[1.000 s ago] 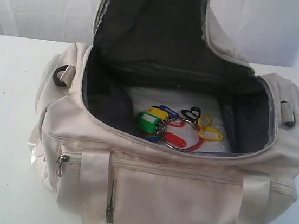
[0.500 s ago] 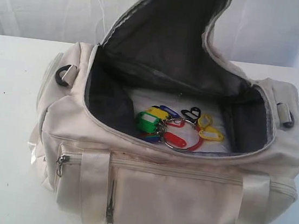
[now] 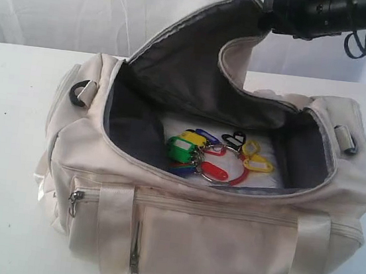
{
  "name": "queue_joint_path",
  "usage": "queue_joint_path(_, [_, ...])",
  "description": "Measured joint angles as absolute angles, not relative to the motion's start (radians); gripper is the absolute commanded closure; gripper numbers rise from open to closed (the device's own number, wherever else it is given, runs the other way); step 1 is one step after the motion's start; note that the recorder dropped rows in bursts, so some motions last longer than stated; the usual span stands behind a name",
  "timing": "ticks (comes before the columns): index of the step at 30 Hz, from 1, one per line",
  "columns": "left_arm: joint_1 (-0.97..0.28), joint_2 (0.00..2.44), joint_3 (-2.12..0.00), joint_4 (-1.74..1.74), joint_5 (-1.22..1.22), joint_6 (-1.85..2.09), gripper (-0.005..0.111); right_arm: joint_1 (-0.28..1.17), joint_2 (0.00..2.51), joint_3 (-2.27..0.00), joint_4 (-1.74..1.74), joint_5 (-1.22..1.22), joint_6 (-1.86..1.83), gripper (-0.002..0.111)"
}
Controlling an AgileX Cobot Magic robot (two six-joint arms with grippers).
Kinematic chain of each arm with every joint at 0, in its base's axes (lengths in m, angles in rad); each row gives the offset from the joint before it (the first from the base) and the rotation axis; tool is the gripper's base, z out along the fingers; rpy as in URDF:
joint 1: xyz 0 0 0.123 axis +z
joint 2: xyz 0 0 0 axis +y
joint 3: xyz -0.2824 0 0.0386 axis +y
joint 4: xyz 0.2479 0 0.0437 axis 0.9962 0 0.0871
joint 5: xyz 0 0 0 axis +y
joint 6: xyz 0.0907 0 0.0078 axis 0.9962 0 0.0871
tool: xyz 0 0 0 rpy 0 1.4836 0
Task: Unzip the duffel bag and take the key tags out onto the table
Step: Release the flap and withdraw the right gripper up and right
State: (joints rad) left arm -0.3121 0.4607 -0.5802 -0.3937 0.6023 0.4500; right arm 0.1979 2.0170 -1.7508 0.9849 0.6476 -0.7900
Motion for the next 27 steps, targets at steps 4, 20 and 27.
queue_joint_path(4, [-0.312,0.461,-0.58,-0.394,0.602,0.45,0.107,0.196,1.991,-1.768,0.985,0.62,-0.786,0.013])
queue_joint_path(20, [-0.312,0.461,-0.576,-0.394,0.595,0.45,0.107,0.181,1.8,-1.751,0.823,1.155,-0.76,0.108])
queue_joint_path(27, [-0.312,0.463,-0.527,-0.396,0.518,0.45,0.107,0.181,1.648,-1.536,0.821,0.992,-0.747,0.108])
